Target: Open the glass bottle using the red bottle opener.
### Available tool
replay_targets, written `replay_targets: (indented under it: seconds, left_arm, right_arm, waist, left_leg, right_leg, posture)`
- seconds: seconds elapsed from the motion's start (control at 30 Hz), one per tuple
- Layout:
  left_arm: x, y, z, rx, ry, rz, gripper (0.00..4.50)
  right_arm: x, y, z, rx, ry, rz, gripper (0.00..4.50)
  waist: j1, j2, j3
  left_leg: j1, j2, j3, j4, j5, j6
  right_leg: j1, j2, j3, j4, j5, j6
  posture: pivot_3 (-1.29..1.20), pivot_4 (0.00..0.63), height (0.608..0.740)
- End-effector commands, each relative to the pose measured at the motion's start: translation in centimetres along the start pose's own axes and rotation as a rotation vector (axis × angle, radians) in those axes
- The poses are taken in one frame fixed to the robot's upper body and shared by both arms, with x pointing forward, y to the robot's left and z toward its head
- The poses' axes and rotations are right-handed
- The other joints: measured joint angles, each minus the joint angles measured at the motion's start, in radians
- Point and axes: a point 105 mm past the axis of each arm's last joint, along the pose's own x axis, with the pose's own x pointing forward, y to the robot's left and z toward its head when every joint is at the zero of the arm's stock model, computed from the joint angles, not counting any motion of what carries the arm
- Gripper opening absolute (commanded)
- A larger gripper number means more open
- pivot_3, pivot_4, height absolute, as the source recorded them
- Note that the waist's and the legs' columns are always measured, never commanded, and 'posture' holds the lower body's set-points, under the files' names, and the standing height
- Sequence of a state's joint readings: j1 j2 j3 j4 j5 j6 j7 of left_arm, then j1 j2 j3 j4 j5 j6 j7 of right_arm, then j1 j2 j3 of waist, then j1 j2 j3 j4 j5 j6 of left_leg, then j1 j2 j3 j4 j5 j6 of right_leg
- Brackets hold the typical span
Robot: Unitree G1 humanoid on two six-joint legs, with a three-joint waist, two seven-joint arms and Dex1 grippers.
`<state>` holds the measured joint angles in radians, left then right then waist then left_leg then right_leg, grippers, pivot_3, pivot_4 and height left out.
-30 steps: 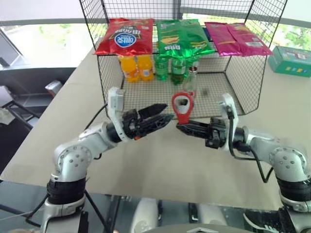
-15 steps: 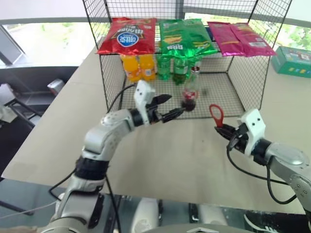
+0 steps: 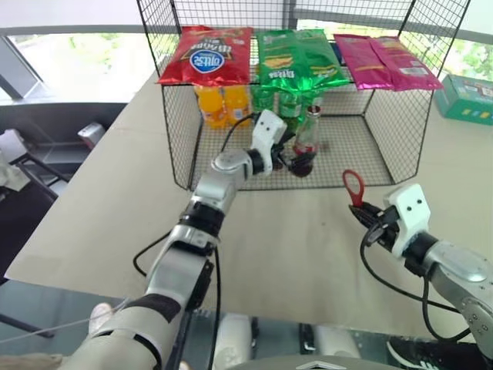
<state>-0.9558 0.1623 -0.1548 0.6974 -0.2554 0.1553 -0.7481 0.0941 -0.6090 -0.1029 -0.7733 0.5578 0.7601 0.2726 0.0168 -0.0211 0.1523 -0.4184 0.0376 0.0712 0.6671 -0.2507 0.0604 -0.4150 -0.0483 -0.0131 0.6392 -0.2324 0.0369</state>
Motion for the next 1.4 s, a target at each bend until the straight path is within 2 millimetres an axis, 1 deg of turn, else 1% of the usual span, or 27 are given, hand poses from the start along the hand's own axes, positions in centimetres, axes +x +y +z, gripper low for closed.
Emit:
replay_targets:
  seconds: [0.03, 0.07, 0.17, 0.23, 0.33, 0.4, 0.47, 0.53, 0.6, 0.73, 0.77, 0.83, 0.87, 0.9, 1.03, 1.17, 1.23, 1.27, 1.3, 1.33, 1.37, 1.4]
  left_arm:
    - [0.5, 0.1, 1.5, 0.045, -0.060, -0.023, 2.71]
    - [0.6, 0.1, 1.5, 0.049, -0.063, -0.032, 2.41]
    - [0.4, -0.4, 1.7, 0.055, -0.084, -0.073, 2.42]
    - [0.0, -0.9, 2.2, 0.053, -0.109, -0.120, 2.42]
    - [-1.4, -2.8, 3.4, 0.077, -0.146, -0.247, 2.42]
    - [-2.8, -4.4, 3.5, 0.088, -0.137, -0.342, 2.42]
    - [-4.0, -5.9, 3.3, 0.113, -0.112, -0.411, 2.42]
    - [-5.3, -7.2, 1.9, 0.109, -0.069, -0.449, 2.42]
    - [-5.8, -7.8, 0.7, 0.101, -0.031, -0.446, 2.42]
    - [-6.0, -8.2, -0.4, 0.072, -0.016, -0.434, 2.42]
    - [-6.0, -8.2, -0.5, 0.062, -0.016, -0.433, 3.22]
    - [-6.0, -8.3, -0.5, 0.054, -0.023, -0.432, 3.79]
    - [-6.1, -8.3, -0.4, 0.054, -0.029, -0.431, 4.29]
    - [-6.0, -8.2, -0.2, 0.055, -0.036, -0.428, 4.42]
    - [-6.1, -8.2, 0.6, 0.066, -0.057, -0.428, 4.42]
    - [-6.2, -8.2, 0.9, 0.071, -0.061, -0.436, 4.42]
    - [-6.3, -8.4, 1.1, 0.065, -0.065, -0.449, 3.89]
    - [-6.4, -8.4, 1.2, 0.063, -0.065, -0.456, 3.71]
    - [-6.5, -8.5, 1.1, 0.062, -0.064, -0.462, 3.23]
    - [-6.5, -8.6, 1.1, 0.061, -0.063, -0.465, 2.88]
    - [-6.6, -8.7, 1.1, 0.061, -0.061, -0.472, 2.39]
    - [-6.6, -8.8, 1.0, 0.061, -0.060, -0.476, 2.24]
  right_arm:
    - [-0.8, -0.1, 1.2, -0.032, -0.048, -0.036, 0.00]
    - [-0.9, 0.0, 1.2, -0.032, -0.047, -0.039, 0.00]
    - [-0.9, 0.0, 1.2, -0.031, -0.048, -0.048, 0.00]
    - [-0.9, 0.0, 1.3, -0.032, -0.052, -0.054, 0.00]
    - [-1.0, -0.1, 1.4, -0.040, -0.059, -0.061, 0.00]
    - [-1.0, -0.3, 1.4, -0.045, -0.059, -0.064, 0.00]
    - [-1.0, -0.4, 1.4, -0.051, -0.057, -0.067, 0.00]
    - [-0.9, -0.7, 1.4, -0.068, -0.054, -0.075, 0.00]
    - [-0.7, -0.9, 1.5, -0.082, -0.059, -0.082, 0.00]
    - [-0.3, -1.1, 2.0, -0.112, -0.076, -0.091, 0.00]
    - [-0.2, -1.2, 2.2, -0.117, -0.082, -0.093, 0.00]
    - [0.1, -1.2, 2.5, -0.124, -0.095, -0.093, 0.00]
    - [0.2, -1.1, 2.7, -0.128, -0.101, -0.092, 0.00]
    - [0.3, -1.0, 2.9, -0.131, -0.109, -0.089, 0.00]
    - [0.6, -0.8, 3.5, -0.151, -0.136, -0.083, 0.00]
    - [0.7, -0.7, 4.4, -0.194, -0.177, -0.093, 0.00]
    - [0.6, -0.3, 5.1, -0.241, -0.209, -0.098, 0.00]
    - [0.6, -0.1, 5.2, -0.257, -0.219, -0.098, 0.00]
    - [0.7, 0.1, 5.4, -0.276, -0.227, -0.098, 0.00]
    - [0.7, 0.2, 5.5, -0.294, -0.233, -0.103, 0.00]
    - [0.8, 0.4, 5.6, -0.324, -0.239, -0.111, 0.00]
    - [0.9, 0.5, 5.7, -0.349, -0.247, -0.115, 0.00]
  waist:
    - [-0.003, 0.000, 0.000]
    - [-0.004, 0.000, 0.000]
    - [-0.003, 0.000, 0.000]
    - [-0.003, 0.000, 0.000]
    - [-0.005, 0.000, 0.000]
    - [-0.008, 0.001, 0.001]
    - [-0.006, 0.001, 0.001]
    - [-0.006, 0.001, 0.000]
    - [-0.006, 0.002, 0.000]
    - [-0.001, 0.002, 0.000]
    - [-0.001, 0.002, 0.000]
    - [-0.003, 0.002, 0.000]
    - [-0.003, 0.002, 0.000]
    - [-0.004, 0.002, 0.000]
    - [-0.004, 0.002, 0.000]
    - [-0.004, 0.002, 0.000]
    - [-0.004, 0.002, 0.000]
    - [-0.004, 0.002, 0.000]
    - [-0.004, 0.002, 0.000]
    - [-0.004, 0.002, 0.000]
    - [-0.004, 0.002, 0.000]
    - [-0.004, 0.002, 0.000]
  left_leg:
    - [0.000, 0.000, 0.000, 0.000, 0.000, 0.000]
    - [0.000, 0.000, 0.001, 0.000, 0.000, 0.000]
    - [0.000, 0.000, 0.000, 0.000, 0.000, 0.000]
    - [0.000, 0.001, 0.000, 0.000, 0.000, 0.000]
    - [0.000, 0.001, 0.001, 0.000, 0.000, 0.000]
    - [0.000, 0.001, 0.001, 0.000, 0.000, 0.000]
    - [0.000, 0.001, 0.001, 0.000, 0.000, 0.000]
    - [0.001, 0.001, 0.001, 0.000, 0.000, 0.000]
    - [0.002, 0.001, 0.001, 0.000, 0.000, 0.000]
    - [0.002, 0.001, 0.001, 0.002, 0.000, 0.000]
    - [0.003, 0.001, 0.000, 0.002, 0.000, 0.000]
    - [0.003, 0.001, 0.001, 0.003, 0.000, 0.000]
    - [0.003, 0.001, 0.001, 0.003, 0.000, 0.000]
    - [0.003, 0.001, 0.001, 0.003, 0.000, 0.000]
    - [0.003, 0.001, 0.001, 0.002, 0.000, 0.000]
    - [0.002, 0.001, 0.001, 0.002, 0.000, 0.000]
    - [0.003, 0.001, 0.001, 0.002, 0.000, 0.000]
    - [0.003, 0.001, 0.001, 0.002, 0.000, 0.000]
    - [0.003, 0.001, 0.001, 0.002, 0.000, 0.000]
    - [0.003, 0.001, 0.001, 0.002, 0.000, 0.000]
    - [0.003, 0.001, 0.001, 0.002, 0.000, 0.000]
    - [0.003, 0.001, 0.001, 0.002, 0.000, 0.000]
  right_leg:
    - [0.000, 0.000, 0.000, 0.000, 0.000, 0.000]
    - [0.000, 0.000, 0.001, 0.000, 0.000, 0.000]
    - [0.000, 0.000, 0.000, 0.000, 0.000, 0.000]
    - [0.000, 0.000, 0.000, 0.000, 0.000, 0.000]
    - [0.000, 0.000, 0.001, 0.000, 0.000, 0.000]
    - [0.000, 0.000, 0.001, 0.000, 0.000, 0.001]
    - [-0.001, 0.000, 0.001, 0.001, 0.000, 0.001]
    - [0.000, 0.000, 0.001, 0.002, 0.000, 0.001]
    - [0.000, 0.000, 0.002, 0.002, -0.001, 0.001]
    - [0.000, 0.000, 0.002, 0.003, 0.000, 0.001]
    - [0.001, 0.000, 0.001, 0.003, 0.000, 0.001]
    - [0.001, 0.000, 0.002, 0.003, 0.000, 0.001]
    - [0.001, 0.000, 0.002, 0.003, 0.000, 0.000]
    - [0.001, 0.000, 0.002, 0.003, 0.000, 0.000]
    - [0.001, 0.001, 0.002, 0.004, 0.000, 0.000]
    - [0.001, 0.000, 0.002, 0.003, 0.000, 0.001]
    - [0.001, 0.000, 0.002, 0.003, 0.000, 0.001]
    - [0.001, 0.000, 0.002, 0.003, 0.000, 0.001]
    - [0.001, 0.000, 0.002, 0.003, 0.000, 0.001]
    - [0.001, 0.000, 0.002, 0.003, 0.000, 0.001]
    - [0.001, 0.000, 0.002, 0.003, 0.000, 0.001]
    - [0.001, 0.000, 0.002, 0.003, 0.000, 0.001]
  posture:
    - [0.00, 0.150, 0.740]
    - [0.00, 0.150, 0.740]
    - [0.00, 0.150, 0.740]
    - [0.00, 0.150, 0.740]
    - [0.00, 0.150, 0.740]
    - [0.00, 0.150, 0.740]
    - [0.00, 0.150, 0.740]
    - [0.00, 0.150, 0.740]
    - [0.00, 0.150, 0.740]
    - [0.00, 0.150, 0.740]
    - [0.00, 0.150, 0.740]
    - [0.00, 0.150, 0.740]
    - [0.00, 0.150, 0.740]
    - [0.00, 0.150, 0.740]
    - [0.00, 0.150, 0.740]
    - [0.00, 0.150, 0.740]
    - [0.00, 0.150, 0.740]
    - [0.00, 0.150, 0.740]
    - [0.00, 0.150, 0.740]
    - [0.00, 0.150, 0.740]
    - [0.00, 0.150, 0.740]
    - [0.00, 0.150, 0.740]
